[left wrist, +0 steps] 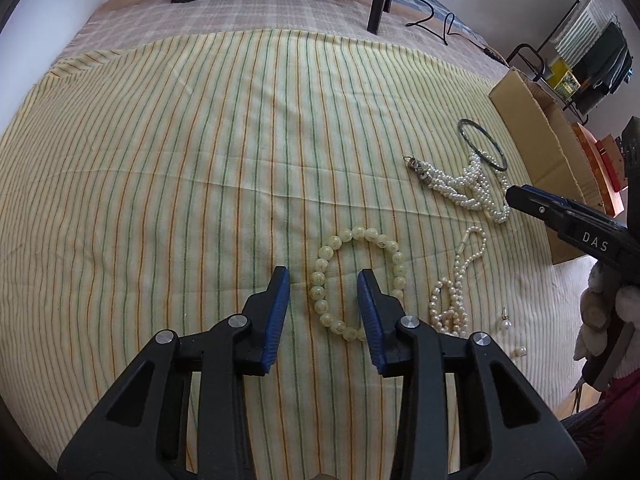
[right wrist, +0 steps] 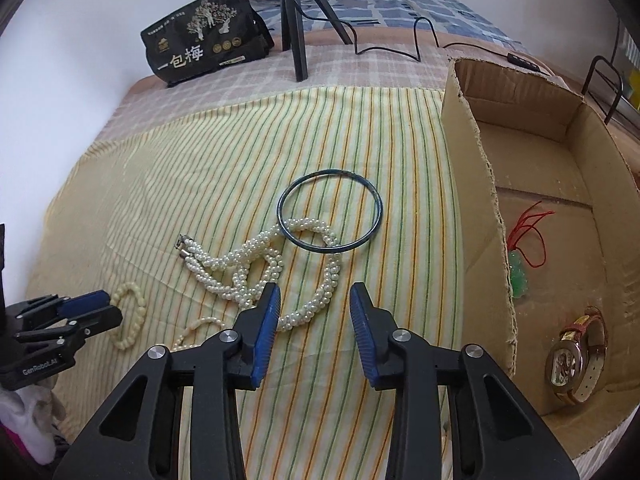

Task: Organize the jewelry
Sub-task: 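Close the left tool on the bead bracelet while the right tool grasps the pearl necklace, then lift the bracelet with the left tool while the right tool carries the necklace toward the box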

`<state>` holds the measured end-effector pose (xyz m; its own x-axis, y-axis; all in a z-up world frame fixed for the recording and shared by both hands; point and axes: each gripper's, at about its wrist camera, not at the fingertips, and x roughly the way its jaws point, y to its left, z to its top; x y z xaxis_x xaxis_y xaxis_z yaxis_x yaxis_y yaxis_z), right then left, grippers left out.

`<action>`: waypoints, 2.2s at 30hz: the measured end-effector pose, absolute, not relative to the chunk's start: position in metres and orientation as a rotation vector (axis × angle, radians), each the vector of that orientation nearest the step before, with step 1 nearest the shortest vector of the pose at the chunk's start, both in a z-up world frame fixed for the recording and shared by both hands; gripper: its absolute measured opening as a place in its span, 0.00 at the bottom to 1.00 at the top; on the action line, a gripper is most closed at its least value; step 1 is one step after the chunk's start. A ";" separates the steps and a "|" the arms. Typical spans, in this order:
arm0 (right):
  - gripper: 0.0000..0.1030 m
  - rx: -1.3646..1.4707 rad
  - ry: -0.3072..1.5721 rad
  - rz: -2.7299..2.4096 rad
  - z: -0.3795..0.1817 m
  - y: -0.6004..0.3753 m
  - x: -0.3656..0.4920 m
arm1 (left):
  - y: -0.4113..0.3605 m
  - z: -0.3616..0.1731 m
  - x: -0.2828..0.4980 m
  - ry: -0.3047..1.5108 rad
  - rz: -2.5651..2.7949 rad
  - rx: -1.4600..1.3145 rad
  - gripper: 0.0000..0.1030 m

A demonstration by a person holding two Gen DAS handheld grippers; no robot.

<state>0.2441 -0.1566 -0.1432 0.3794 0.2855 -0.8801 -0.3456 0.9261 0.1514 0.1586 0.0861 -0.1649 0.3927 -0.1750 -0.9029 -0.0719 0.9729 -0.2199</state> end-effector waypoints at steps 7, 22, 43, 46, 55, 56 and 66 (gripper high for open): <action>0.33 -0.075 1.133 0.392 -0.155 -0.151 0.249 | 0.083 -0.168 0.164 1.162 -0.059 -0.191 0.31; 0.08 -0.054 1.130 0.392 -0.167 -0.149 0.256 | 0.084 -0.171 0.170 1.146 -0.028 -0.149 0.06; 0.06 0.010 1.037 0.509 -0.124 -0.151 0.232 | 0.089 -0.143 0.162 1.076 -0.027 -0.204 0.05; 0.06 0.008 1.005 0.523 -0.112 -0.151 0.228 | 0.089 -0.133 0.162 1.051 -0.032 -0.214 0.05; 0.06 0.010 0.921 0.564 -0.083 -0.147 0.220 | 0.083 -0.103 0.161 0.979 -0.052 -0.238 0.05; 0.06 0.018 0.909 0.567 -0.078 -0.148 0.220 | 0.083 -0.101 0.161 0.973 -0.054 -0.242 0.05; 0.06 0.037 0.804 0.590 -0.039 -0.154 0.210 | 0.074 -0.069 0.161 0.894 -0.084 -0.274 0.05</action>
<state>0.2104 -0.1538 -0.0389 0.5429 0.5104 -0.6669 -0.4827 0.8395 0.2496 0.1606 0.0744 -0.0693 0.6253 -0.1860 -0.7579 -0.0412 0.9619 -0.2701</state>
